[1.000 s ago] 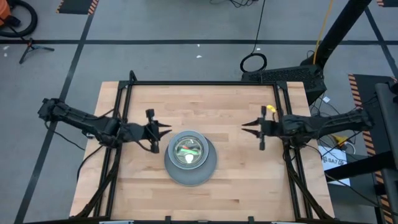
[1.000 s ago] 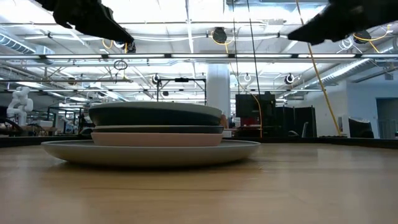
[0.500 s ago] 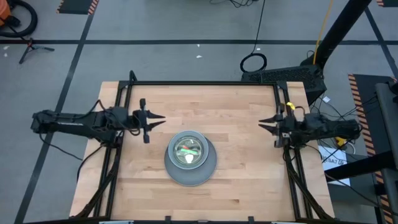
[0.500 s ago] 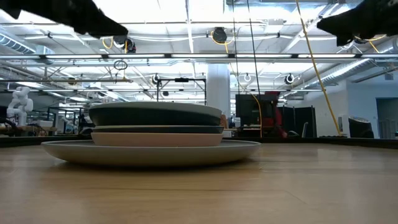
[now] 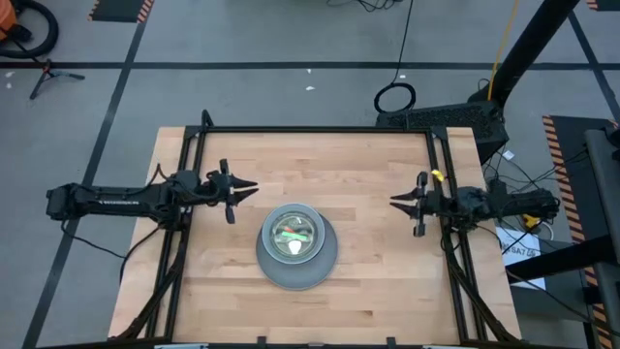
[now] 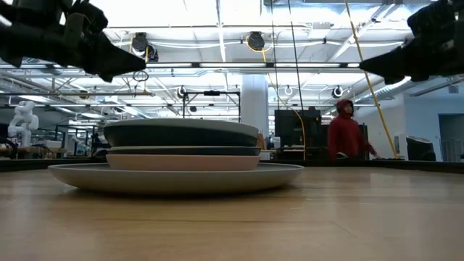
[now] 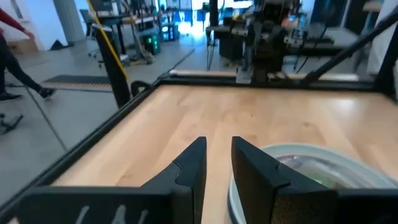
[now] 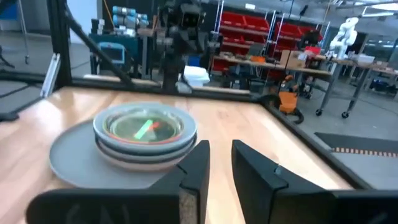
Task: Stack plastic plates
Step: Return to Home Position
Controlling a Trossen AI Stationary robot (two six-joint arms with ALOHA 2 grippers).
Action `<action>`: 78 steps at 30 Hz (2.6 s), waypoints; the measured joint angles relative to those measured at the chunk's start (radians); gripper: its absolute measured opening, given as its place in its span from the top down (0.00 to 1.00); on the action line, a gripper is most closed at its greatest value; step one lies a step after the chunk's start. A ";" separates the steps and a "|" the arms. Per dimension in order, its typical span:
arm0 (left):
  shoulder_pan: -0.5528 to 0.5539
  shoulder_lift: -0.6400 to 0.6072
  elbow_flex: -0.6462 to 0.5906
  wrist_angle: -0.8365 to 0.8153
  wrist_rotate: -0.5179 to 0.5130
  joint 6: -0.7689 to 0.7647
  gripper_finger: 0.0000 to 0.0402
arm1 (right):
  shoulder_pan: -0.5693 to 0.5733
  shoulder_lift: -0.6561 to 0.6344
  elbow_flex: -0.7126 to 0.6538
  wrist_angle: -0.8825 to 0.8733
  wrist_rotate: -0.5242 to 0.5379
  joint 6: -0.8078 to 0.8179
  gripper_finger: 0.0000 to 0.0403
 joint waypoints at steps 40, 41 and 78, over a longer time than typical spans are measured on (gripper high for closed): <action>0.001 0.001 -0.192 0.012 -0.084 -0.133 0.79 | -0.006 0.008 -0.084 0.118 0.075 -0.033 0.85; 0.001 0.001 -0.192 0.012 -0.084 -0.133 0.79 | -0.006 0.008 -0.084 0.118 0.075 -0.033 0.85; 0.001 0.001 -0.191 0.012 -0.085 -0.133 0.79 | -0.006 0.008 -0.084 0.117 0.074 -0.033 0.85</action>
